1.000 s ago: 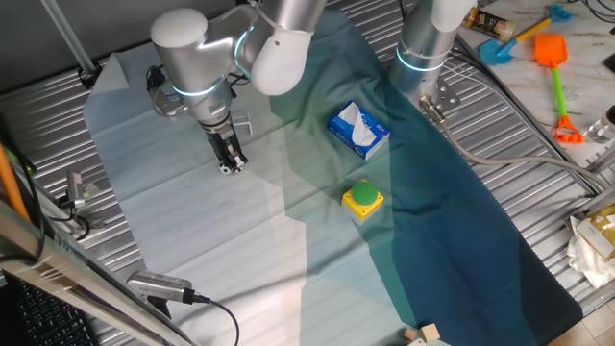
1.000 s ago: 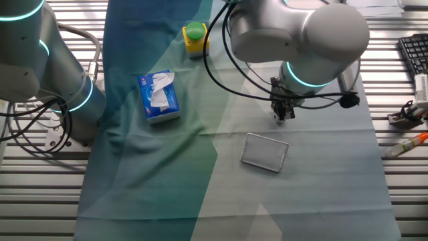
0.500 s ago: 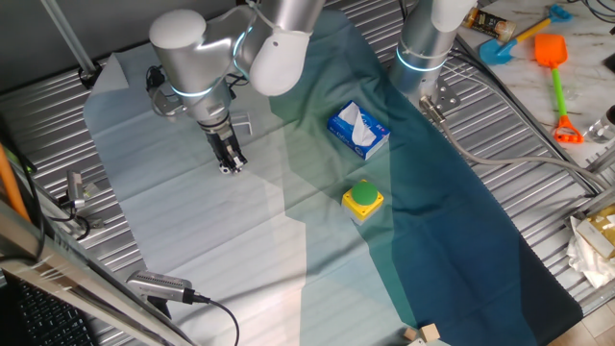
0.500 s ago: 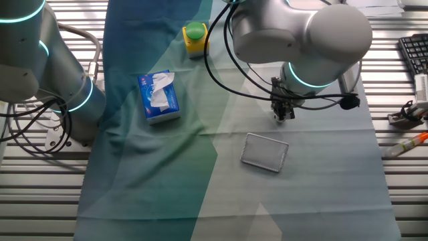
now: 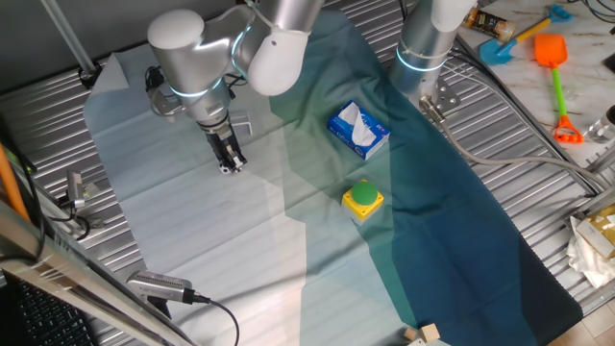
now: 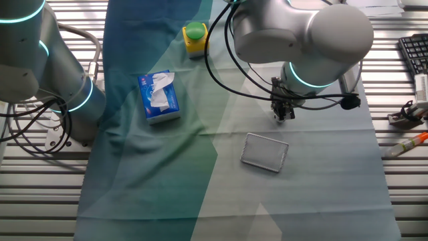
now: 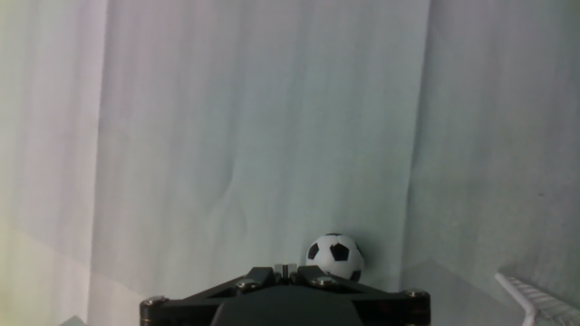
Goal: Push the soccer ball into the goal
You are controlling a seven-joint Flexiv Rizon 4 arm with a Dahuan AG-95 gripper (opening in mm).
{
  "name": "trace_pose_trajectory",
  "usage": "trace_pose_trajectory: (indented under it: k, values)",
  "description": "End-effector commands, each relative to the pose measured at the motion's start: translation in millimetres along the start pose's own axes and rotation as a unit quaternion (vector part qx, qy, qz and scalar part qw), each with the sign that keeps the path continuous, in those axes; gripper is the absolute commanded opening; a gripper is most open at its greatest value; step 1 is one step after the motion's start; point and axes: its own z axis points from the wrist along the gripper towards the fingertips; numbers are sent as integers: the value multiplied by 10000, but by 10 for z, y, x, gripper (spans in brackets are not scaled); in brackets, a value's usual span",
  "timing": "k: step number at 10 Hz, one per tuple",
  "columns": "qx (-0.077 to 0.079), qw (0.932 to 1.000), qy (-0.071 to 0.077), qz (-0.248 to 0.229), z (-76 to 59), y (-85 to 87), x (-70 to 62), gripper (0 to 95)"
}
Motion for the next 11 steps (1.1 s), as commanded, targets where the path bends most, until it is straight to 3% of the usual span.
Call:
trace_pose_trajectory:
  k: [1, 4, 11]
  values:
    - [5, 10000, 17, 26, -3, 0, 5, 0]
    - [15, 10000, 38, 75, -3, 0, 5, 0]
    - [132, 9969, 112, 769, -3, 0, 5, 0]
